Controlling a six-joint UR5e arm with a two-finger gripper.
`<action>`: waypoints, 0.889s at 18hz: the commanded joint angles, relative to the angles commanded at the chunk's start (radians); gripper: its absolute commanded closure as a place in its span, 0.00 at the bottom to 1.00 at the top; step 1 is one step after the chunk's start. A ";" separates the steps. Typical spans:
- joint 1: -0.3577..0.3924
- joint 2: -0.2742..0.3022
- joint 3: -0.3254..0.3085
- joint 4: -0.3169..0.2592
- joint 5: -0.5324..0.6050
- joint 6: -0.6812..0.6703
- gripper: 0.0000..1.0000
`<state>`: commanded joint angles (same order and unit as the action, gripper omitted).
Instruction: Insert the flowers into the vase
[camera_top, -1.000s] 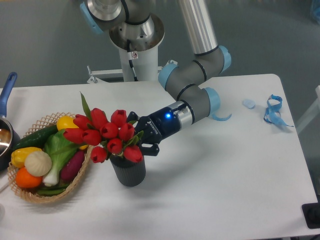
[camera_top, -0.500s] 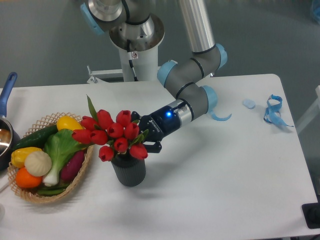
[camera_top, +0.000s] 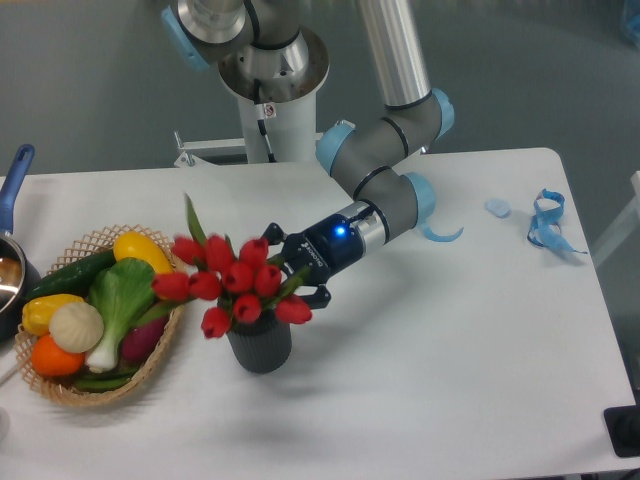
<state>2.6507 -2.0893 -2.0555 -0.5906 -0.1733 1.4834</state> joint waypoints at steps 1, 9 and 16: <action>0.003 0.000 0.000 0.000 0.000 0.000 0.27; 0.034 0.041 -0.005 0.002 0.024 0.002 0.00; 0.139 0.146 0.002 0.000 0.187 0.002 0.00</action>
<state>2.7901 -1.9437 -2.0540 -0.5906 0.0136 1.4849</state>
